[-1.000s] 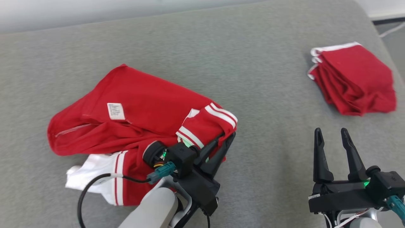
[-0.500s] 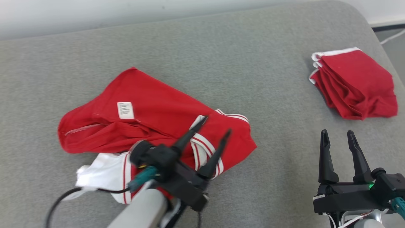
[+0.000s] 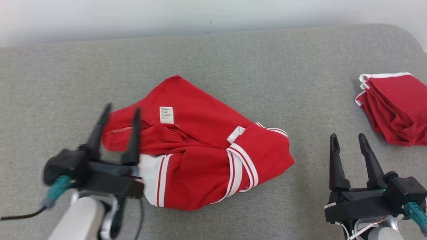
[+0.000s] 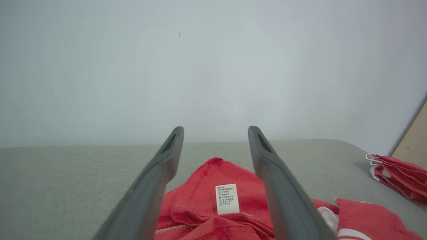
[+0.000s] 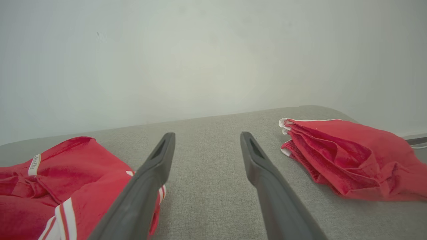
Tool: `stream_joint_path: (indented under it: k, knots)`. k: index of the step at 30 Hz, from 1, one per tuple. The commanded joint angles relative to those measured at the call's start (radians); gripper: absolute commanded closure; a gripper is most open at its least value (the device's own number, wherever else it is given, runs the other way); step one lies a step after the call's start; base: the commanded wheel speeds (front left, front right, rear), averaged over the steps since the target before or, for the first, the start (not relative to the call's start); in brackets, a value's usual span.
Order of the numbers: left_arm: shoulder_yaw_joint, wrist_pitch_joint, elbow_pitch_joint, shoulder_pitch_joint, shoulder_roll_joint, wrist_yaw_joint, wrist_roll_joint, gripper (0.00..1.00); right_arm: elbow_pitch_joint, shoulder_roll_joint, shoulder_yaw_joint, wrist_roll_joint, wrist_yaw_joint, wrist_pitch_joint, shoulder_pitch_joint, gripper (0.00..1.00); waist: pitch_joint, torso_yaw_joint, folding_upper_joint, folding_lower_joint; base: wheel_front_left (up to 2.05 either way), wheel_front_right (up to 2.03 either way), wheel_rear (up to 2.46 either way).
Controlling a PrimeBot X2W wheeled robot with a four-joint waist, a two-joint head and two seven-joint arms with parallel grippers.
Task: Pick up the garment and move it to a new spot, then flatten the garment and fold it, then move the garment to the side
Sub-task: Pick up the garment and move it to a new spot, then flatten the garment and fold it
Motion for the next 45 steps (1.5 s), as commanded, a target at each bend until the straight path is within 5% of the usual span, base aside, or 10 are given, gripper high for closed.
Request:
stream_joint_path:
  k: [1, 14, 27, 45]
  knots:
    - [0.038, -0.008, -0.003, 0.04, 0.022, 0.012, 0.001, 0.0, 0.002, 0.0, 0.007, -0.008, -0.001, 0.005, -0.001, 0.0, -0.024, 0.022, -0.0001, 0.0, 0.0, 0.0, 0.0]
    - [0.149, -0.01, -0.047, 0.203, 0.082, 0.014, 0.075, 0.0, 0.011, -0.008, 0.041, -0.029, -0.001, 0.025, 0.044, 0.0, -0.091, 0.048, -0.0001, 0.0, 0.0, 0.0, 0.0]
    - [0.125, 0.007, -0.043, 0.344, 0.09, 0.046, 0.1, 0.0, -0.03, -0.019, 0.053, -0.041, -0.001, 0.067, 0.145, 0.0, -0.163, 0.053, -0.0001, 0.0, 0.0, 0.0, 0.0]
    - [0.101, 0.016, -0.043, 0.319, 0.088, 0.061, 0.114, 0.0, -0.062, -0.028, 0.043, -0.037, -0.001, 0.102, 0.164, 0.0, -0.159, 0.071, -0.0001, 0.0, 0.0, 0.0, 0.0]
